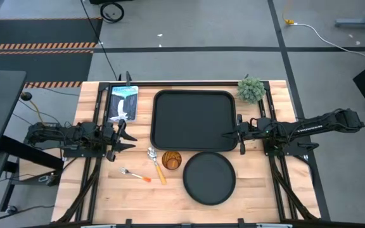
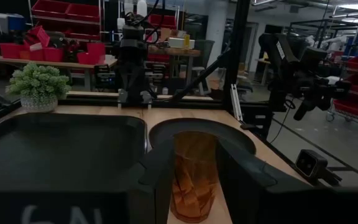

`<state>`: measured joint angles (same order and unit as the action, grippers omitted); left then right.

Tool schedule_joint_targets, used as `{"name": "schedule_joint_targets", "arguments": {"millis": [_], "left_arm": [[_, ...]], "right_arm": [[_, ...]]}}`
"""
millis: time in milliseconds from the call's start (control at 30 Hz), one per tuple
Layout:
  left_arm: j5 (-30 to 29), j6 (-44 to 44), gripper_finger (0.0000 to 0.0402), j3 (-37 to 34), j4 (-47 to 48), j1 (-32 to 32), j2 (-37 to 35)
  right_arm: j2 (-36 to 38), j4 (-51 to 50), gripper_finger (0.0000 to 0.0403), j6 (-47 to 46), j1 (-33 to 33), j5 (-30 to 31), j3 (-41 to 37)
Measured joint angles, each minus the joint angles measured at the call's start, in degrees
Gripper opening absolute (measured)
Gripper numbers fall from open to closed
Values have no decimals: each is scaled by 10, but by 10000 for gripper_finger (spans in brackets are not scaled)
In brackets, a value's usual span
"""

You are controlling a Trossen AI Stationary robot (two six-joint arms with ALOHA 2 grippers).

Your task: Pick and place plate/cup/fork/spoon on tray

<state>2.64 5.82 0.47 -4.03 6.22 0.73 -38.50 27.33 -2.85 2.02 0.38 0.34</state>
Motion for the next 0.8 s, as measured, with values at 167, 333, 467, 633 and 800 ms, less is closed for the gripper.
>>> {"name": "schedule_joint_targets", "arguments": {"millis": [167,333,467,633,800], "left_arm": [[0,0,126,0,0,0,0],[0,0,126,0,-19,0,0],[-1,0,126,0,-41,0,0],[-41,15,126,0,-60,0,0],[-59,67,126,0,-58,0,20]], "right_arm": [[0,0,23,0,0,0,0],[0,0,23,0,0,0,0],[0,0,23,0,0,0,0],[0,0,23,0,0,0,0],[0,0,23,0,0,0,0]]}}
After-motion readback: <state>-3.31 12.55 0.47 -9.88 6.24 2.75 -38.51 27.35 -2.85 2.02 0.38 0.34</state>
